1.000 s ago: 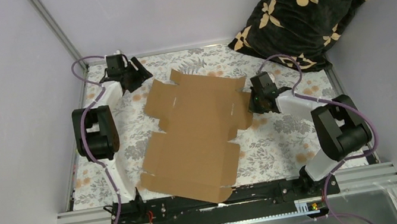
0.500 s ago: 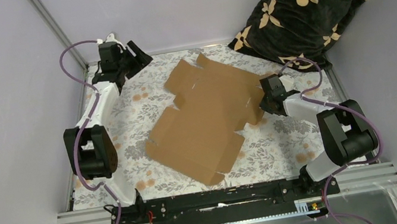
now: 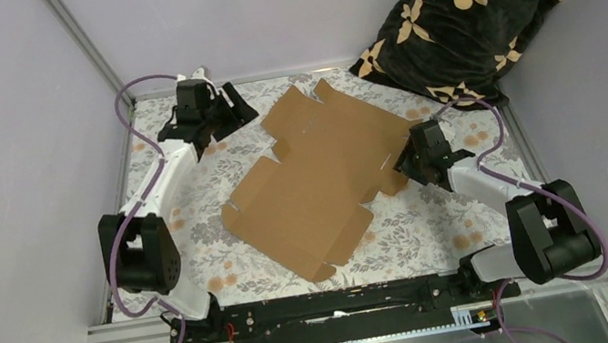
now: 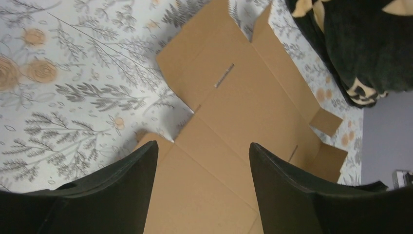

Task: Fold the paper box

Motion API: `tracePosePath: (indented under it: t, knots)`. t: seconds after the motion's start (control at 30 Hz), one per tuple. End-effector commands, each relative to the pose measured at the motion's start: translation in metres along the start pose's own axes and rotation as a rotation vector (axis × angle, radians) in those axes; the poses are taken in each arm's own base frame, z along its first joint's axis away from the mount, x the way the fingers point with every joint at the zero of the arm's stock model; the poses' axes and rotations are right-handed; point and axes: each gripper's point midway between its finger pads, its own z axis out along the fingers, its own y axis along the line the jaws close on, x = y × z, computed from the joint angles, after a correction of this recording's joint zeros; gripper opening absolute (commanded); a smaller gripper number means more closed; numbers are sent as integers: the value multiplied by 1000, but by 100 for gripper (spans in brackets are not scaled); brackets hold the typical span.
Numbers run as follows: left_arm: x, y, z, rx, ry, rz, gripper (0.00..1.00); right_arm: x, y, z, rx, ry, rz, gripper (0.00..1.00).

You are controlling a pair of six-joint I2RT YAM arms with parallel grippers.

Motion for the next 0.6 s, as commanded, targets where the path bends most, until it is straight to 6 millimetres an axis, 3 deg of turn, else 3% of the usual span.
tracePosePath:
  t: [0.0,0.07,0.3,0.43,0.57]
  knots:
    - [12,-14,-18,4,-5,40,76,-5,34,-19,-160,8,-41,60]
    - [21,-20,-22,11,8,48,76,-14,37,-24,-158,-11,-63,68]
    - [63,-39,-27,-6,72,121,76,-81,73,-46,-144,-162,-225,77]
    - [93,-39,-26,-35,104,144,76,-107,89,-36,-128,-157,-292,79]
    - [122,-38,-24,-57,144,165,76,-121,98,-24,-136,-121,-301,80]
